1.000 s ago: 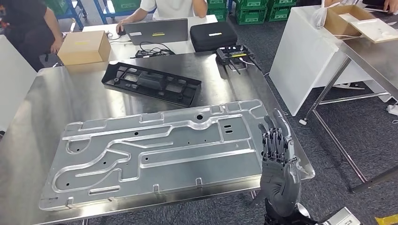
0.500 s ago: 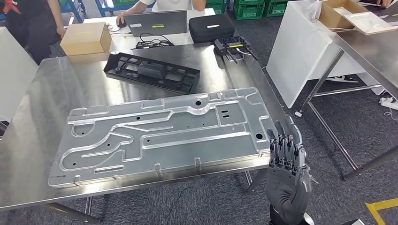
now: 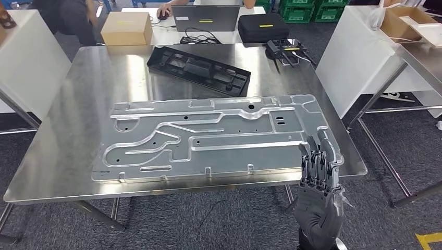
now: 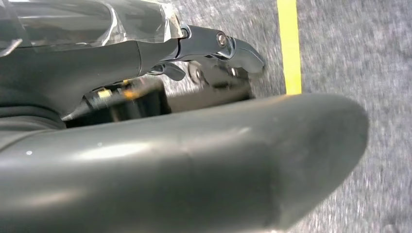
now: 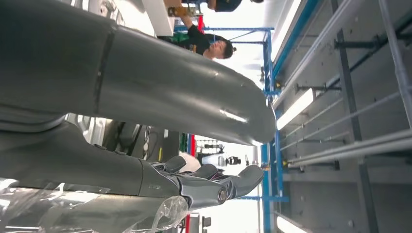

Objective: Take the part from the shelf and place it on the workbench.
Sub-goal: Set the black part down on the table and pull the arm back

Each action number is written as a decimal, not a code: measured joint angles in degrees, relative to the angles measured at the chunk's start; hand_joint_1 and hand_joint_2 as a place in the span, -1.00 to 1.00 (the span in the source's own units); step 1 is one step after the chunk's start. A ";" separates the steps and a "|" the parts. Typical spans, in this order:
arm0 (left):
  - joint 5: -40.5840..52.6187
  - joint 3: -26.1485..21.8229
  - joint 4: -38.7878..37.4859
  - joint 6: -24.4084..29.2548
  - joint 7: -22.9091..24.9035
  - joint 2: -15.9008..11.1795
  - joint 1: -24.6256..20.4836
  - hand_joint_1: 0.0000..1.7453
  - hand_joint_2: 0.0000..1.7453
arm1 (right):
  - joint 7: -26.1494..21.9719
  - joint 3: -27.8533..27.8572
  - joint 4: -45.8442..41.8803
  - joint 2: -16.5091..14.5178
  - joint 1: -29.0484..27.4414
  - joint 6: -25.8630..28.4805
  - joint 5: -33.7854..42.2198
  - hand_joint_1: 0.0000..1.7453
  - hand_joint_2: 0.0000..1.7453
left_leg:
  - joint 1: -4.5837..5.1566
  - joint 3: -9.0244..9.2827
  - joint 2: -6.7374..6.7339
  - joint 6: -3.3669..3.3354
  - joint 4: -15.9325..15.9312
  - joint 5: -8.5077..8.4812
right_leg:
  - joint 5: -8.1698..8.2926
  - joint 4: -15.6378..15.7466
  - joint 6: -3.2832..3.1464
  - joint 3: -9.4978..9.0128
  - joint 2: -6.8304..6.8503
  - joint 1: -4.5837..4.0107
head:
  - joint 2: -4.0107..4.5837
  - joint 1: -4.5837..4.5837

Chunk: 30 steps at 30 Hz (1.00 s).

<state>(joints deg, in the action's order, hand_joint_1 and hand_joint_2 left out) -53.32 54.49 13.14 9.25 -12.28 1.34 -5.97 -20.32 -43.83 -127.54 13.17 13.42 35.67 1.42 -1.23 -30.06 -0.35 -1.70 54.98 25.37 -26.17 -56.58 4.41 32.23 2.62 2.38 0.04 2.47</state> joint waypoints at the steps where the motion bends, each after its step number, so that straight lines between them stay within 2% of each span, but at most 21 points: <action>1: 0.04 -0.01 0.00 0.01 0.00 -0.02 -0.02 -1.00 -1.00 | 0.01 0.08 -0.02 0.01 -0.02 0.00 -0.04 -1.00 -1.00 | 0.16 -0.18 0.37 -0.50 -0.02 -0.19 | -2.14 -3.54 0.05 1.47 -0.75 -0.05 | 0.00 -0.04; 3: 0.11 -0.01 0.00 0.01 0.00 -0.02 -0.04 -1.00 -1.00 | 0.03 0.23 -0.04 0.01 -0.16 0.00 -0.05 -1.00 -1.00 | 0.74 -0.60 1.21 -1.13 -0.01 -0.60 | -6.20 -12.48 -0.15 5.30 -1.68 -0.43 | 0.00 -0.05; 4: 0.13 -0.01 0.00 0.00 0.00 0.00 -0.01 -1.00 -1.00 | 0.05 0.28 -0.04 0.01 -0.27 0.00 -0.05 -1.00 -1.00 | 1.12 -0.79 1.71 -1.41 -0.01 -0.79 | -7.10 -15.49 -0.44 6.60 -1.89 -0.72 | 0.00 -0.05; 5: 0.17 0.00 0.00 -0.01 0.00 0.02 0.04 -1.00 -1.00 | 0.07 0.30 -0.04 0.01 -0.35 0.00 -0.04 -1.00 -1.00 | 1.50 -0.91 2.24 -1.64 -0.01 -0.95 | -6.85 -16.14 -0.90 6.80 -2.01 -1.02 | 0.00 -0.05; 6: 0.22 0.00 0.00 -0.01 0.00 0.03 0.08 -1.00 -1.00 | 0.08 0.32 -0.04 0.01 -0.39 0.00 -0.04 -1.00 -1.00 | 1.87 -0.96 2.81 -1.85 -0.01 -1.09 | -5.57 -14.28 -1.52 5.74 -2.23 -1.38 | 0.00 -0.05; 9: 0.37 0.00 0.00 -0.02 0.01 0.16 -0.06 -1.00 -1.00 | 0.20 0.54 -0.13 0.01 -0.40 0.00 0.22 -1.00 -1.00 | 2.61 -1.06 4.46 -2.24 -0.07 -1.52 | -0.78 -1.85 -4.07 -0.82 -4.91 -2.47 | 0.00 0.00; 11: 0.48 0.02 0.00 -0.04 0.01 0.30 -0.21 -1.00 -1.00 | 0.28 0.68 -0.31 0.01 -0.35 -0.01 0.46 -1.00 -1.00 | 2.53 -1.44 5.33 -2.03 -0.11 -1.89 | -0.10 1.80 -4.93 -2.54 -5.87 -2.83 | 0.00 0.05; 13: 0.55 0.06 -0.01 -0.09 0.02 0.27 -0.20 -1.00 -1.00 | 0.32 0.76 -0.44 -0.01 -0.32 -0.05 0.64 -1.00 -1.00 | 2.49 -1.76 6.00 -1.59 -0.19 -2.21 | 0.48 2.56 -4.83 -2.69 -4.67 -2.74 | 0.01 0.04; 15: 0.59 0.10 -0.02 -0.10 0.01 0.21 -0.17 -1.00 -1.00 | 0.35 0.82 -0.48 -0.05 -0.31 -0.18 1.21 -1.00 -1.00 | 2.63 -2.69 4.76 -0.97 1.54 -0.83 | 1.25 3.71 -4.55 -3.00 -3.26 -2.11 | 0.01 0.10; 16: 0.61 0.11 -0.02 -0.08 -0.01 0.15 -0.20 -1.00 -1.00 | 0.34 0.85 -0.49 -0.07 -0.37 -0.29 1.66 -1.00 -1.00 | 2.48 -3.91 3.60 -0.51 4.17 0.89 | 1.57 4.16 -4.32 -3.04 -2.49 -1.77 | 0.01 0.14; 18: 0.68 0.16 -0.02 -0.07 -0.02 0.12 -0.28 -1.00 -1.00 | 0.18 0.89 -0.51 -0.07 -0.57 -0.64 2.64 -1.00 -1.00 | 1.60 -7.39 1.82 0.77 11.90 4.93 | 1.78 4.25 -4.09 -2.75 -1.04 -1.63 | 0.00 0.22; 19: 0.70 0.20 -0.02 -0.07 -0.02 0.09 -0.27 -1.00 -1.00 | 0.02 0.92 -0.50 -0.06 -0.68 -0.83 3.08 -1.00 -1.00 | 1.08 -8.69 1.44 1.36 15.04 6.11 | 1.87 4.24 -3.92 -2.58 -0.28 -1.55 | 0.00 0.24; 20: 0.71 0.25 -0.02 -0.07 -0.02 0.08 -0.21 -1.00 -1.00 | -0.19 0.96 -0.50 -0.06 -0.72 -1.02 3.48 -1.00 -1.00 | 0.62 -9.01 1.16 1.91 16.23 6.26 | 1.97 4.23 -3.74 -2.42 0.48 -1.43 | 0.00 0.23; 21: 0.71 0.29 -0.02 -0.07 -0.02 0.08 -0.14 -1.00 -1.00 | -0.40 1.03 -0.50 -0.06 -0.74 -1.18 3.78 -1.00 -1.00 | 0.22 -8.02 0.82 2.43 14.85 5.32 | 2.05 4.22 -3.49 -2.32 1.25 -1.24 | 0.00 0.24; 22: 0.69 0.32 -0.02 -0.06 -0.01 0.07 -0.10 -1.00 -1.00 | -0.60 1.11 -0.50 -0.06 -0.76 -1.29 3.97 -1.00 -1.00 | -0.10 -5.86 0.12 2.91 11.25 3.62 | 2.10 4.16 -3.19 -2.27 2.00 -1.03 | 0.00 0.23; 23: 0.64 0.33 -0.02 -0.05 0.01 0.09 -0.11 -1.00 -1.00 | -0.79 1.19 -0.50 -0.06 -0.79 -1.41 4.09 -1.00 -1.00 | -0.32 -3.14 -1.49 3.28 6.46 1.94 | 2.10 4.04 -2.82 -2.29 2.69 -0.94 | 0.00 0.24; 24: 0.57 0.33 -0.02 -0.03 0.04 0.09 -0.19 -1.00 -1.00 | -0.97 1.29 -0.50 -0.05 -0.86 -1.54 4.15 -1.00 -1.00 | -0.35 -0.92 -2.97 3.28 2.41 0.60 | 2.02 3.89 -2.37 -2.33 3.30 -0.94 | 0.00 0.22; 26: 0.44 0.33 -0.02 -0.01 0.10 0.09 -0.40 -1.00 -1.00 | -1.28 1.48 -0.51 -0.04 -0.95 -1.98 4.45 -1.00 -1.00 | -0.05 0.72 -4.54 2.18 -1.21 -0.37 | 2.02 3.67 -1.45 -2.46 4.34 -1.11 | 0.00 0.14; 28: 0.39 0.33 -0.02 -0.01 0.15 0.06 -0.46 -1.00 -1.00 | -1.43 1.63 -0.51 -0.05 -0.99 -2.42 4.83 -1.00 -1.00 | 0.34 0.14 -3.10 0.58 -1.11 -0.78 | 2.18 3.77 -0.61 -2.60 5.43 -0.96 | 0.01 0.04; 29: 0.37 0.33 -0.02 -0.01 0.16 0.06 -0.39 -1.00 -1.00 | -1.44 1.74 -0.51 -0.05 -1.01 -2.52 4.97 -1.00 -1.00 | 0.35 -0.06 -2.41 -0.03 -1.17 -1.09 | 1.80 3.52 -0.22 -2.52 4.91 -0.74 | 0.01 0.02; 30: 0.34 0.33 -0.02 0.02 0.18 0.05 -0.34 -1.00 -1.00 | -1.45 1.86 -0.51 -0.05 -1.03 -2.58 5.06 -1.00 -1.00 | 0.28 -0.26 -1.71 -0.59 -1.27 -1.44 | 0.70 2.42 0.05 -2.10 3.58 -0.56 | 0.01 0.02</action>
<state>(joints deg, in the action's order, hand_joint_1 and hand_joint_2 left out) -52.98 54.82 13.11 9.27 -12.10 1.39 -6.31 -21.78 -41.97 -128.05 13.13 12.39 33.09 6.48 -0.94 -30.32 -2.05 -2.29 53.71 23.93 -25.47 -54.16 4.46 30.13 6.20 1.82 0.05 2.49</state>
